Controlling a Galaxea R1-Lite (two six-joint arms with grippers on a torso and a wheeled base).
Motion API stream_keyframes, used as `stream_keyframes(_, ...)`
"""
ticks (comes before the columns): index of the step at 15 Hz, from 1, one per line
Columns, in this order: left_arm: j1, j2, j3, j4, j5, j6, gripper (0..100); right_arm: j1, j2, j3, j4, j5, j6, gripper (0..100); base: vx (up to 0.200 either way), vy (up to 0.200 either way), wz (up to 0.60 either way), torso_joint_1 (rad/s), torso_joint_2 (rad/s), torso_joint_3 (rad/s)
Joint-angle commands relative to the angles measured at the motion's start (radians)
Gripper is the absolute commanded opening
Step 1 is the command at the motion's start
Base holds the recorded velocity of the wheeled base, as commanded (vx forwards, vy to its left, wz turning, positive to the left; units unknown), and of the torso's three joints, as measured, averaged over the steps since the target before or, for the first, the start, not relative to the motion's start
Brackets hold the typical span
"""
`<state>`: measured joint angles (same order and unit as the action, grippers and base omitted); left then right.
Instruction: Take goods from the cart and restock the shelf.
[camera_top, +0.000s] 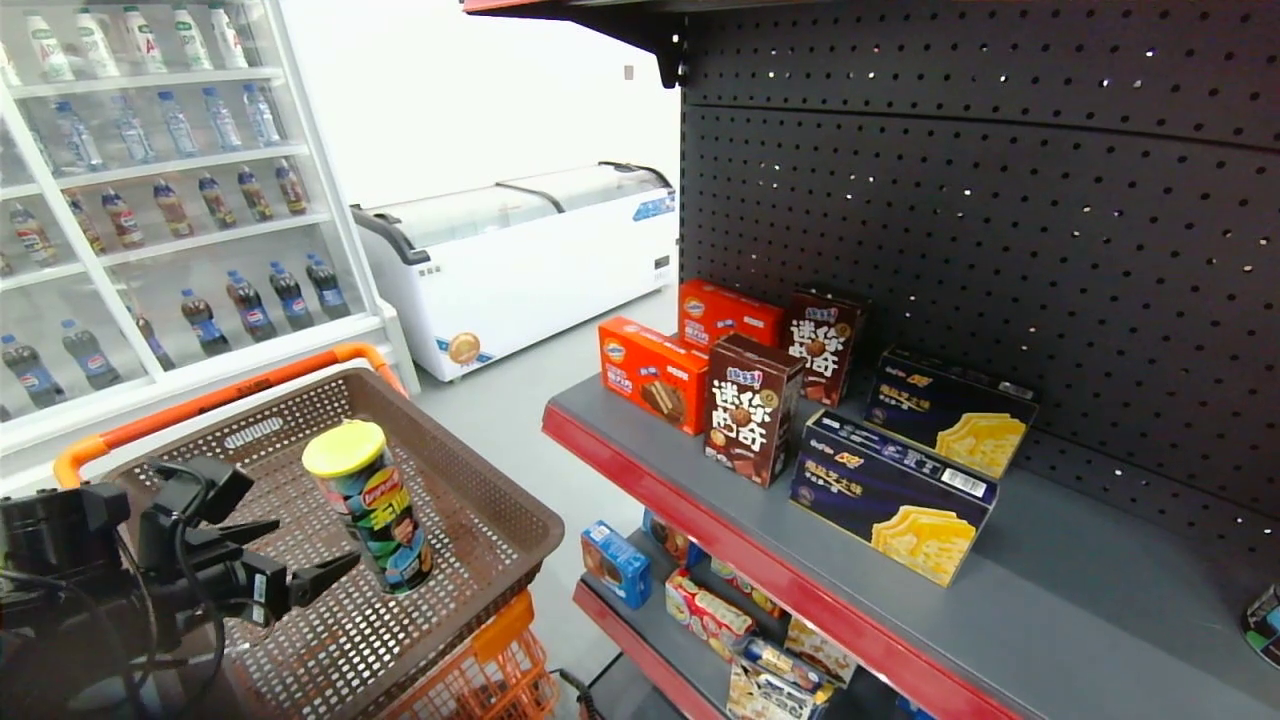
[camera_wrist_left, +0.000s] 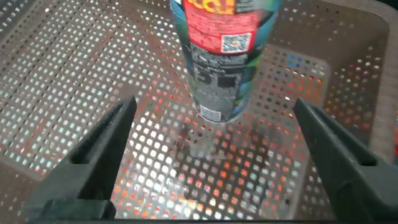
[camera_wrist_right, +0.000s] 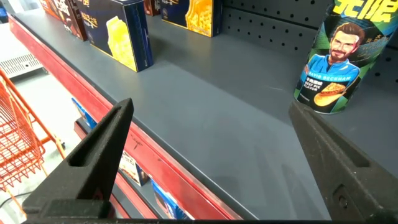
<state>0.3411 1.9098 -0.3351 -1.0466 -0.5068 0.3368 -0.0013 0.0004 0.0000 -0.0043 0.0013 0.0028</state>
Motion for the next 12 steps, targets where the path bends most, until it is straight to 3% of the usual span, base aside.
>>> stream_keyframes(1,-0.022,0.1,-0.047,-0.038,0.001,0.001,100,0.0,0.001,0.0,0.0,0.0,0.0,100,0.0,0.0,0.0,0.0,0.0,0.0)
stream_keyframes(9,-0.123,0.265,-0.167,-0.118,0.005,-0.001,100,0.0,0.001,0.0,0.0,0.0,0.0,100,0.0,0.0,0.0,0.0,0.0,0.0)
stream_keyframes(12,-0.126,0.293,-0.194,-0.125,0.005,-0.002,100,0.0,0.001,0.0,0.0,0.0,0.0,100,0.0,0.0,0.0,0.0,0.0,0.0)
